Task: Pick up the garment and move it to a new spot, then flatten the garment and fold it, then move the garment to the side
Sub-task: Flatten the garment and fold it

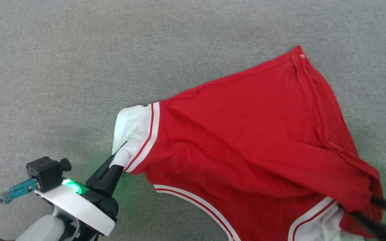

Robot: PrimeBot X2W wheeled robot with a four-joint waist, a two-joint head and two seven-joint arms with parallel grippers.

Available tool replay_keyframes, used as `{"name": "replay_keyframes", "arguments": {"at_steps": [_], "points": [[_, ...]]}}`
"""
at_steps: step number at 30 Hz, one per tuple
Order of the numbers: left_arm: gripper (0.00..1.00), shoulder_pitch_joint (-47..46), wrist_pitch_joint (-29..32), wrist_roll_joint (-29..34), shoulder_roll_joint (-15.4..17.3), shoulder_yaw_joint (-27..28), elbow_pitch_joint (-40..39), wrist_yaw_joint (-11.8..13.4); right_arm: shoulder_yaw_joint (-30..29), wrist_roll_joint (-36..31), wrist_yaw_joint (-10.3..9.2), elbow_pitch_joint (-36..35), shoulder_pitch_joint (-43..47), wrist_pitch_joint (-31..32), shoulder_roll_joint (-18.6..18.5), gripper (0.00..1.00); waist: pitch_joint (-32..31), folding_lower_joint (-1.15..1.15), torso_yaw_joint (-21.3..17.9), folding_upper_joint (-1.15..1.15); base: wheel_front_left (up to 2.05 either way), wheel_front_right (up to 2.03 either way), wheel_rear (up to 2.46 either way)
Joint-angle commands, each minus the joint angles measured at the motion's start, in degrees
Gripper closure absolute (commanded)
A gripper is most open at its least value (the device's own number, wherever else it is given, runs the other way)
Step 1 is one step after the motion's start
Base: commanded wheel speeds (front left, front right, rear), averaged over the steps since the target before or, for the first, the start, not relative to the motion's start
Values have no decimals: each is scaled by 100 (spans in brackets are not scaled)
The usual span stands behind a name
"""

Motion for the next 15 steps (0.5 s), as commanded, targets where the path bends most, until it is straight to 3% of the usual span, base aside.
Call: {"name": "replay_keyframes", "arguments": {"at_steps": [1, 8, 11, 15], "points": [[100, 22, -29, 47, -52, -15, -3, -38, -272, 158, 0, -206, -155, 175, -70, 0, 24, 0, 64, 0, 0, 0, 0], [100, -236, -6, 109, -271, -191, 40, -111, -968, 427, 0, -239, -1485, 619, -501, 0, 161, 0, 360, 0, 0, 0, 0], [100, -322, -6, 123, -338, -253, 71, -117, -831, 340, 0, -16, -2104, 503, -565, 0, 230, 0, 456, 0, 0, 0, 0], [100, -472, -11, 102, -489, -360, 159, -144, -6, -157, 0, 708, -3331, 46, -605, 0, 362, 0, 616, 0, 0, 0, 0]]}}
